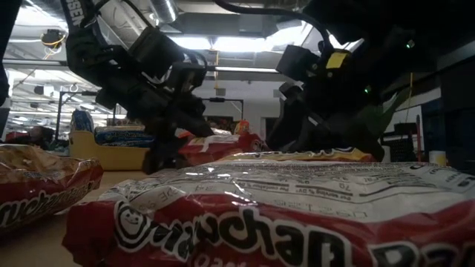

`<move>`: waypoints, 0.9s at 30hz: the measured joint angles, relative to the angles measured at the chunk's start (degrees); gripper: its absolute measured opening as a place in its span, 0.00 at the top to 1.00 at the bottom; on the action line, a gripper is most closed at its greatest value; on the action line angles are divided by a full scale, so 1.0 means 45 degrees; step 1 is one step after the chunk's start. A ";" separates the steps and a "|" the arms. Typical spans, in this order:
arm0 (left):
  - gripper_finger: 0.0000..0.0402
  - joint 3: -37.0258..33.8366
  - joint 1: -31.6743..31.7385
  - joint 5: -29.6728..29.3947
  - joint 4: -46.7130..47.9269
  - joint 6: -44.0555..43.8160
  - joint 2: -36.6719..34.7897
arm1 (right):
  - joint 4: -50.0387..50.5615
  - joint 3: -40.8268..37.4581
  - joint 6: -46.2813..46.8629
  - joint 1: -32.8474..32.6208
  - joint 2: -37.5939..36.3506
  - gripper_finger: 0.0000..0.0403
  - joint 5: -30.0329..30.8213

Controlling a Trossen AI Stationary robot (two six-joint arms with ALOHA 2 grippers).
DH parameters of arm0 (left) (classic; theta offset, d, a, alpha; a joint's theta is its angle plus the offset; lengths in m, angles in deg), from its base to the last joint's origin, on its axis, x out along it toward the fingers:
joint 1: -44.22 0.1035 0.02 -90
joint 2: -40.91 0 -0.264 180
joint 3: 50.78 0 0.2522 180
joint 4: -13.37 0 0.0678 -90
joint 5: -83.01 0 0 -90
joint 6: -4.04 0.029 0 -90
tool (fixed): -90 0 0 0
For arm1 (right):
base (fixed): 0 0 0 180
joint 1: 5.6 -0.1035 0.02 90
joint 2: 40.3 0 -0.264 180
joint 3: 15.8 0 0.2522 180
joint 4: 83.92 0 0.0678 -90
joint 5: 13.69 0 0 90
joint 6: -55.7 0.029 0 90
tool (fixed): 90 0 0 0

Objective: Sort Maruchan noodles
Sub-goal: Put the red noodle pack into the blue bin

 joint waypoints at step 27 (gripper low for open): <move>0.61 0.0010 -0.0082 -0.0350 -0.1633 -0.3168 0.0811 | 0.0022 -0.0005 -0.0094 0.0418 -0.0010 0.42 -0.0334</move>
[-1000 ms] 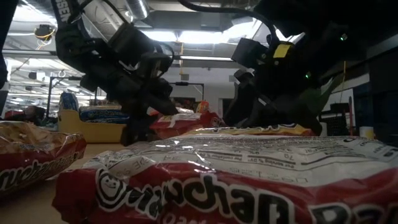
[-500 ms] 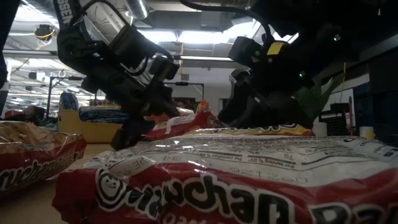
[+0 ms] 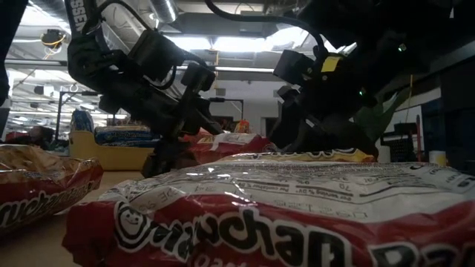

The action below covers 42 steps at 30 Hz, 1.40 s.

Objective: Sort Maruchan noodles
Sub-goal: Put the red noodle pack into the blue bin

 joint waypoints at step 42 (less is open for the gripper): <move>0.60 0.0049 -0.0132 0.0831 0.0833 -0.0872 -0.0039 | -0.0003 0.0015 0.0032 -0.0015 0.0000 0.42 -0.0148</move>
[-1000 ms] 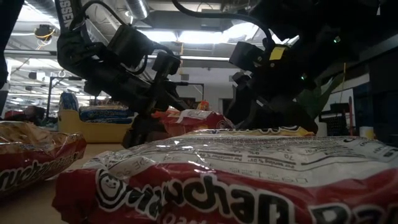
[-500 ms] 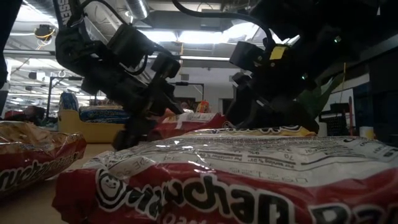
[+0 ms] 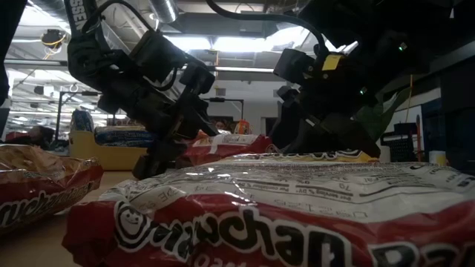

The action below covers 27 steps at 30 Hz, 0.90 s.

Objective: Sort Maruchan noodles
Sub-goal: Put the red noodle pack into the blue bin

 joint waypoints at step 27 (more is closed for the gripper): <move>0.35 0.0191 -0.0333 0.0457 0.0673 -0.1622 0.0250 | -0.0146 -0.0005 -0.0406 0.0019 -0.0004 0.42 -0.0092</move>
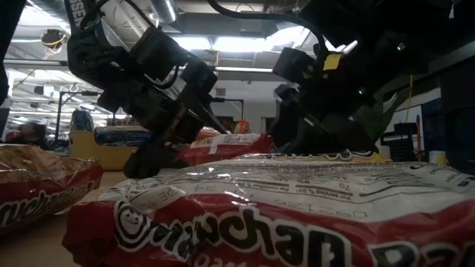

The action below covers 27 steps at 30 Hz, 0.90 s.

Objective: Sort Maruchan noodles
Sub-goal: Put the red noodle pack into the blue bin

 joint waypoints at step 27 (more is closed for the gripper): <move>0.71 -0.0065 0.0594 -0.0787 -0.3834 -0.1405 0.0295 | 0.1051 0.0398 -0.1137 0.0315 -0.0612 0.42 0.1493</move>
